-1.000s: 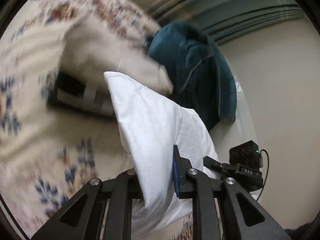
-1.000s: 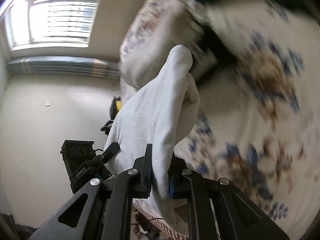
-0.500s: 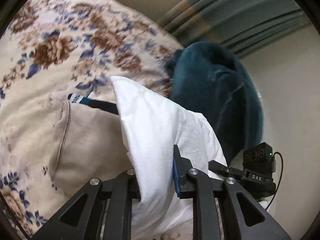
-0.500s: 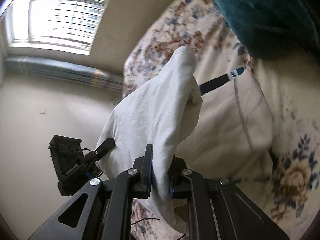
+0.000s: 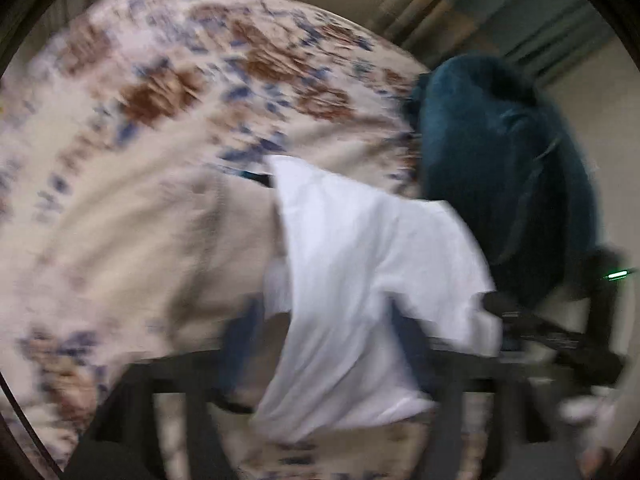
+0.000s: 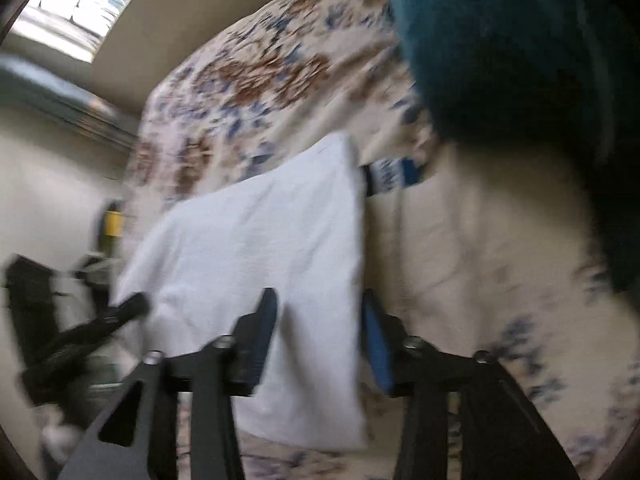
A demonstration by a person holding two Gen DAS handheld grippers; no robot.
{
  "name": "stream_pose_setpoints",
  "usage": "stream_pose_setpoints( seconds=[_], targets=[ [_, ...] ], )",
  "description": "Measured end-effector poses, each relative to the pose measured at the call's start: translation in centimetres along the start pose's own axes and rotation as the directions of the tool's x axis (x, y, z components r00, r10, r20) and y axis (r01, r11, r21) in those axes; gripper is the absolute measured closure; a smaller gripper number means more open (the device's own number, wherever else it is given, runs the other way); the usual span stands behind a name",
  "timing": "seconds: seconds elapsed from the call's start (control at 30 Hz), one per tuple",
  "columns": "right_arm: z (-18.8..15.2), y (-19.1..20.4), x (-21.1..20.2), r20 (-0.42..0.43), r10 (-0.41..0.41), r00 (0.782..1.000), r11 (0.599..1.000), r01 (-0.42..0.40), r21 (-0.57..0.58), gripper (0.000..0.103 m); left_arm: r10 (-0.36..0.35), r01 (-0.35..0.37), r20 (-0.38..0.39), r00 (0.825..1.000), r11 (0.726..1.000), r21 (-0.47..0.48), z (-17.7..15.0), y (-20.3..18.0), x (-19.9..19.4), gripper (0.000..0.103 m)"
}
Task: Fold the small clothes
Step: 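Lift the folded shirt with both grippers and place it on the clothes stack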
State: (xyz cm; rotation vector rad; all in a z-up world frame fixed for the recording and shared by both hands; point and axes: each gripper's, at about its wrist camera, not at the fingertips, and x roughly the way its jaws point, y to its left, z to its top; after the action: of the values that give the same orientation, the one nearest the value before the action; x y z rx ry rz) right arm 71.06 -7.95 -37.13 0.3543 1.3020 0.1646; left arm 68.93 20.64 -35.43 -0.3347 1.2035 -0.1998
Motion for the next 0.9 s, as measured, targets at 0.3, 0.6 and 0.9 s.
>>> stream_pose_setpoints(
  seconds=[0.3, 0.6, 0.9],
  targets=[
    [-5.5, 3.4, -5.2, 0.142, -0.411, 0.900, 0.895, 0.428, -0.122, 0.000, 0.284, -0.291, 0.083, 0.955, 0.951, 0.100, -4.5, -4.0, -3.8, 0.001],
    [-12.3, 5.8, -16.3, 0.262, -0.431, 0.863, 0.880, 0.466, -0.089, 0.000, 0.319, -0.339, 0.162, 0.934, 0.934, 0.117, -10.5, -7.1, -11.8, 0.001],
    [-21.7, 8.9, -29.9, 0.421, -0.401, 0.814, 0.877, 0.474, -0.083, 0.000, 0.297, -0.344, 0.307, 0.904, 0.932, 0.113, -17.1, -11.1, -23.9, 0.001]
  ],
)
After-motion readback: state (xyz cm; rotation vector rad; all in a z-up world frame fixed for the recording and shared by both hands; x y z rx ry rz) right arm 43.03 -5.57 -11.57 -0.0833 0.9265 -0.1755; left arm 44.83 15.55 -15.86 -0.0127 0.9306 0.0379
